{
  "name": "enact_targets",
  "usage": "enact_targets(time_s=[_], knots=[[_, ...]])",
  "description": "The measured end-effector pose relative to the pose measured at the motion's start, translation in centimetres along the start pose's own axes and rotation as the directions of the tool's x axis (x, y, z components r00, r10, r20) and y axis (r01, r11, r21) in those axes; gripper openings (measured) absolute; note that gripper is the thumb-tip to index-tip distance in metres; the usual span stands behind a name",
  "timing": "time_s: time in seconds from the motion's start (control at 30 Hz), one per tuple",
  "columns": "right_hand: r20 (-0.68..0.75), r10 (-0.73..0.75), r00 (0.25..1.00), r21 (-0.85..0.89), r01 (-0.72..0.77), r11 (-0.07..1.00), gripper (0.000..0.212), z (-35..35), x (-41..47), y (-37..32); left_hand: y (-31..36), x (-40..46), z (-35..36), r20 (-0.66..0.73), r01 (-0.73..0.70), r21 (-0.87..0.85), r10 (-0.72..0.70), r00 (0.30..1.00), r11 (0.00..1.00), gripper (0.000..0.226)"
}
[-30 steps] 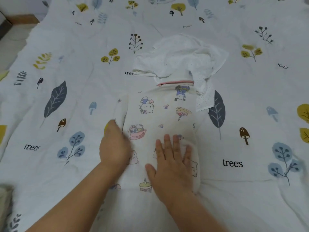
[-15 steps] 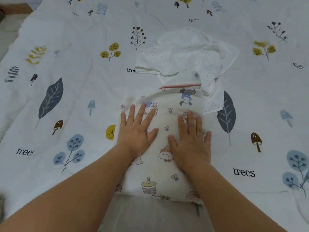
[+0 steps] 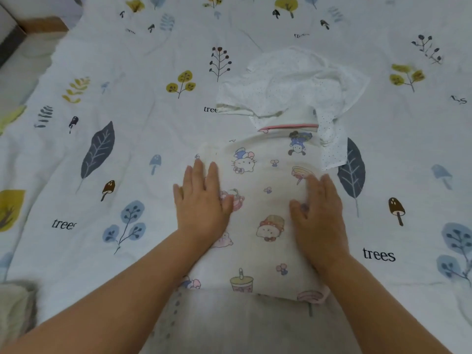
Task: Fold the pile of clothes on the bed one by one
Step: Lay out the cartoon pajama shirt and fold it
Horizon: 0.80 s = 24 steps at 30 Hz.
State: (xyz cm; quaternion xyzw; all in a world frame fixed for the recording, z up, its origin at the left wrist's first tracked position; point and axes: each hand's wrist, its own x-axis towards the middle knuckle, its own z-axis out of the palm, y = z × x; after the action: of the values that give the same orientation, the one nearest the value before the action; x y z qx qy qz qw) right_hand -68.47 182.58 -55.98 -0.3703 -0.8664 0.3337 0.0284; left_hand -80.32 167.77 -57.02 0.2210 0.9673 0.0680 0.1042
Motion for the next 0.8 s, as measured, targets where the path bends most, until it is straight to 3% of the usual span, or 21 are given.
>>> enact_targets(time_s=[0.07,0.13,0.23,0.4,0.57,0.67,0.8], knots=[[-0.037,0.175,0.984,0.156,-0.167,0.974,0.053,-1.4,-1.4,0.2,-0.8,-1.7,-0.8,0.033,0.242,-0.166,-0.24,0.97,0.956,0.078],[0.129,0.289,0.949,0.206,-0.311,0.928,0.053,-1.7,-2.4,0.5,-1.5,-2.7,-1.1,0.175,0.354,-0.348,-0.311,0.934,0.868,0.084],[0.247,0.357,0.901,0.327,-0.425,0.844,0.053,-1.7,-2.8,1.0,-2.1,-2.9,-1.6,0.308,0.377,-0.575,-0.235,0.922,0.726,0.076],[0.396,0.291,0.871,0.466,-0.464,0.753,0.035,-3.3,-4.2,1.3,-2.7,-4.2,-3.1,0.462,0.456,-0.735,-0.12,0.878,0.502,0.032],[0.491,0.271,0.828,0.509,-0.526,0.682,0.028,-3.6,-8.7,2.7,-3.5,-8.2,-3.7,0.594,0.526,-0.751,0.061,0.802,0.399,0.05],[0.497,0.28,0.821,0.539,-0.545,0.642,0.027,-3.3,-11.1,2.7,-3.6,-10.2,-3.6,0.621,0.556,-0.747,0.084,0.779,0.365,0.054],[0.486,0.259,0.834,0.542,-0.521,0.659,0.044,-3.7,-13.0,2.5,-3.9,-11.6,-3.8,0.632,0.569,-0.742,0.086,0.77,0.356,0.061]])
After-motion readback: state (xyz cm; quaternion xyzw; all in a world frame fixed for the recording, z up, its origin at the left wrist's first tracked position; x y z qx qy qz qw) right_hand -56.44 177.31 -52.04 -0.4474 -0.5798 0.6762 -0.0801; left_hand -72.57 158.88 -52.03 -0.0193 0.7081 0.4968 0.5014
